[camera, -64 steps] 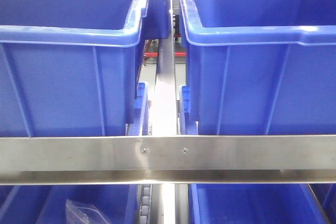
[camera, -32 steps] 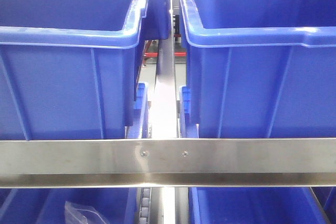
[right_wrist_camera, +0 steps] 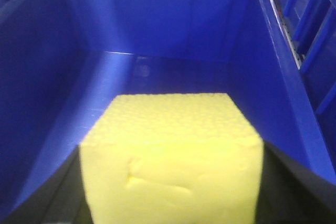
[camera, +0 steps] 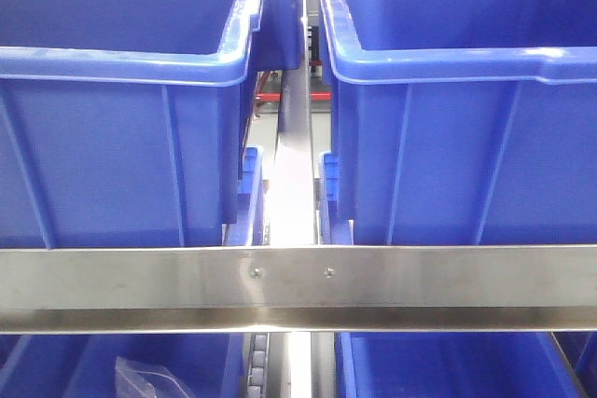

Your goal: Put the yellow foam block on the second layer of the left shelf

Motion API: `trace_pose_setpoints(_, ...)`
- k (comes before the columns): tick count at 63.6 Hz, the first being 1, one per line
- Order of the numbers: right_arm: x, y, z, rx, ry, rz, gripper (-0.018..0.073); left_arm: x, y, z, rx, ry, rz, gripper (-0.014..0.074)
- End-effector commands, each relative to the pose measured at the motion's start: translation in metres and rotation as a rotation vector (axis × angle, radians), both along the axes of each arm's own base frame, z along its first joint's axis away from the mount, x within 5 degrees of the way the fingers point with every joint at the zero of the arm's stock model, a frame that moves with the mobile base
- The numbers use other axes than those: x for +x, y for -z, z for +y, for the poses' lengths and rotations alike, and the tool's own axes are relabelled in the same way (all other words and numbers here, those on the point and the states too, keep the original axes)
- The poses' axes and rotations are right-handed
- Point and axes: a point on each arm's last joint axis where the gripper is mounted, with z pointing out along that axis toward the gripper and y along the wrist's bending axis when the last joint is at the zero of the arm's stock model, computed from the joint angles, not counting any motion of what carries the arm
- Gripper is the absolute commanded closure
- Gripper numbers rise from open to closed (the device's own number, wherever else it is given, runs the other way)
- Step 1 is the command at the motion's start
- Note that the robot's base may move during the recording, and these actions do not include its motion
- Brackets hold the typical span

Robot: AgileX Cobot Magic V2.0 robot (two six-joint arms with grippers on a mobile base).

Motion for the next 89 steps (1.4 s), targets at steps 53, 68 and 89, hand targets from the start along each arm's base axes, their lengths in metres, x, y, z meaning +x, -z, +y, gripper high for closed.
trace_pose_setpoints(53, -0.075, -0.029, -0.007, 0.002, 0.012, -0.249, 0.0503, -0.001, 0.000, -0.001, -0.011, 0.014, -0.077, 0.0460)
trace_pose_setpoints(68, -0.128, 0.008, -0.010, 0.007, 0.012, -0.328, 0.0503, -0.001, 0.000, -0.001, -0.011, 0.014, -0.077, 0.0460)
trace_pose_setpoints(89, -0.163, 0.044, -0.012, 0.012, 0.012, -0.410, 0.0503, -0.001, 0.000, -0.001, -0.011, 0.014, -0.077, 0.0460)
